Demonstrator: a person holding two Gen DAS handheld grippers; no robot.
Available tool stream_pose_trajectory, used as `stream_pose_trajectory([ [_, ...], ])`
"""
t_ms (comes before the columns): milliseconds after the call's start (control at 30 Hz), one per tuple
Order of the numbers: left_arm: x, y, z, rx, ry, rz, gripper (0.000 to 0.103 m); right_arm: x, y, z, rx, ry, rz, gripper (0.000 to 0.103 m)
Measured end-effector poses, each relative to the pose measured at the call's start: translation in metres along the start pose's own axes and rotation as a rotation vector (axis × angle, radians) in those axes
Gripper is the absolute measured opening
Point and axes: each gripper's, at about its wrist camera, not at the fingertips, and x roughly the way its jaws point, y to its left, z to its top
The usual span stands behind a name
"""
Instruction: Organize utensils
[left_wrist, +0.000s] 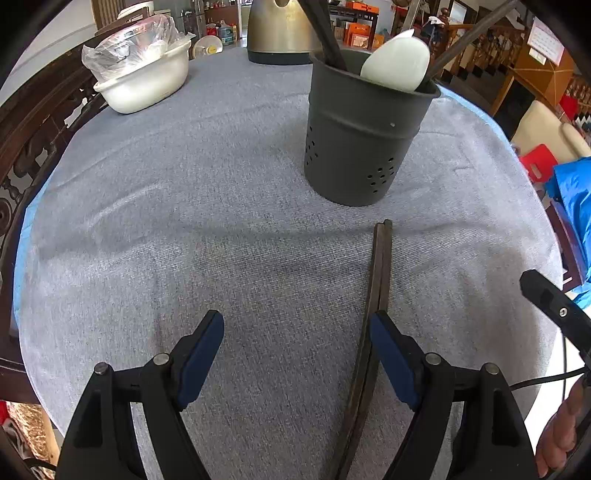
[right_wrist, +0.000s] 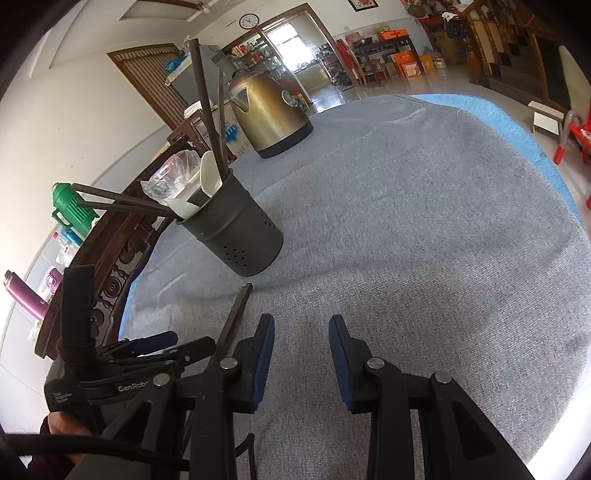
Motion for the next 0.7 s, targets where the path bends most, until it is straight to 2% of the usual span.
stream_pose_trajectory([
  [600, 0.003, -0.014, -0.006, 0.022, 0.013, 0.004, 0.082, 0.0, -0.003, -0.001, 0.017, 0.003, 0.008, 0.033],
  [633, 0.005, -0.016, -0.008, 0.027, 0.015, 0.017, 0.081, 0.0, -0.004, -0.001, 0.02, 0.005, 0.01, 0.033],
  [667, 0.008, -0.018, -0.009, 0.024, 0.018, 0.033, 0.074, 0.0, -0.004, -0.001, 0.021, 0.006, 0.011, 0.033],
  [700, 0.01, -0.017, -0.008, 0.014, 0.022, 0.034, 0.072, 0.0, -0.005, -0.001, 0.021, 0.007, 0.013, 0.033],
])
